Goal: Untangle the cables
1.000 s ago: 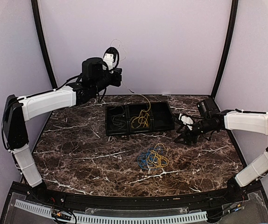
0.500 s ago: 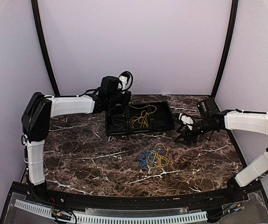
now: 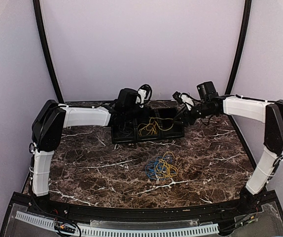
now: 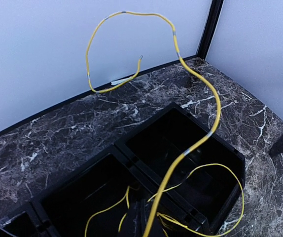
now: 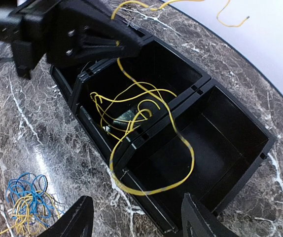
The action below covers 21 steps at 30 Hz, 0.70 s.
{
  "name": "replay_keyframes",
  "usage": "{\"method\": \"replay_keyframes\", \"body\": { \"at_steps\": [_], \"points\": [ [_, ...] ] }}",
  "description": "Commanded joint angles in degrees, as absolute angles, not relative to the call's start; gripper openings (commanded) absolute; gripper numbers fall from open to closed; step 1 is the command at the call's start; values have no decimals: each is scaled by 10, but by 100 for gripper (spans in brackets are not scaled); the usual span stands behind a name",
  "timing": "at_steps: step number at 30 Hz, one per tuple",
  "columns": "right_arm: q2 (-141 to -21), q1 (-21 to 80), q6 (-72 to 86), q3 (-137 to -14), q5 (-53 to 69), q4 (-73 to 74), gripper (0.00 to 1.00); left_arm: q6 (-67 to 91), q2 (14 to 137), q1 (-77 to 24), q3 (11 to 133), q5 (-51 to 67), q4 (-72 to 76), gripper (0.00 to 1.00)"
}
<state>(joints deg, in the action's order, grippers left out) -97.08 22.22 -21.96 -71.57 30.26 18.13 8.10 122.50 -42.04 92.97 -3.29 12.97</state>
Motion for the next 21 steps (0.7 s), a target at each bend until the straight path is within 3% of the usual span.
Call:
{"method": "replay_keyframes", "body": {
  "at_steps": [1, 9, 21],
  "points": [
    [-1042, 220, -163, -772, 300, 208, 64, 137, 1227, -425, 923, -20, 116, 0],
    [-1096, 220, -121, -831, 276, 229, 64, 203, 1221, -425, 899, -44, 80, 0],
    [-1099, 219, -111, -803, 372, 280, 64, 210, 1183, -424, 908, -62, 73, 0]
  ]
}}
